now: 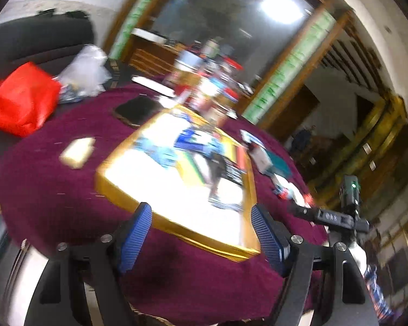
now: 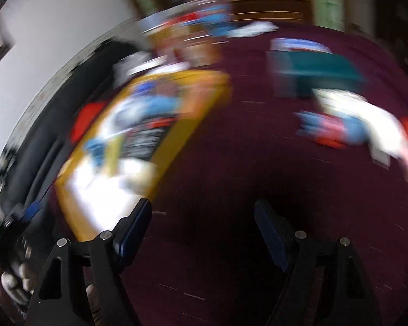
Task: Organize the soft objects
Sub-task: 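Release the towel and tissue pack in the tray and return both grippers to the table, then grasp the white cloth on the table with the right gripper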
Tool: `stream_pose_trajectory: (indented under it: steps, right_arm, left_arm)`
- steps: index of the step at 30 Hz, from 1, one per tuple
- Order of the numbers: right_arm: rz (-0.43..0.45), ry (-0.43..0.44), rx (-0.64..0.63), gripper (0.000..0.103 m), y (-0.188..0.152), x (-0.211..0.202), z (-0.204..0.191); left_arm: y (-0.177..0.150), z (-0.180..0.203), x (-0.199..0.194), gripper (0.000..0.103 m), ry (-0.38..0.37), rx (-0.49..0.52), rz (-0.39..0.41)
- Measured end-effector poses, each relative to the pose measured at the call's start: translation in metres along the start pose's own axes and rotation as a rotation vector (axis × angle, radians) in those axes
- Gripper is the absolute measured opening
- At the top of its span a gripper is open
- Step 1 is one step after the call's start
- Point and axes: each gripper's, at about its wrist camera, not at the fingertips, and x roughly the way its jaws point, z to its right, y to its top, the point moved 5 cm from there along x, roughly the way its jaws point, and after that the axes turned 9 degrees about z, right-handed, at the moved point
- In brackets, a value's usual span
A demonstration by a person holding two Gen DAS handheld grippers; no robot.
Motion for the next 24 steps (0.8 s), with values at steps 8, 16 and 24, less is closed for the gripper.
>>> stream_pose_trajectory:
  steps: [8, 16, 24]
  right_arm:
    - [0.119, -0.298, 0.242, 0.077, -0.008, -0.077, 0.177]
    - [0.149, -0.256, 0.207, 0.077, 0.041, -0.039, 0.179]
    - [-0.015, -0.203, 0.179, 0.077, 0.057, 0.042, 0.176]
  left_arm:
    - [-0.035, 0.090, 0.036, 0.080, -0.158, 0.125, -0.136]
    - [-0.060, 0.127, 0.041, 0.080, -0.172, 0.195, -0.208]
    - [-0.058, 0.118, 0.042, 0.080, -0.149, 0.195, -0.221]
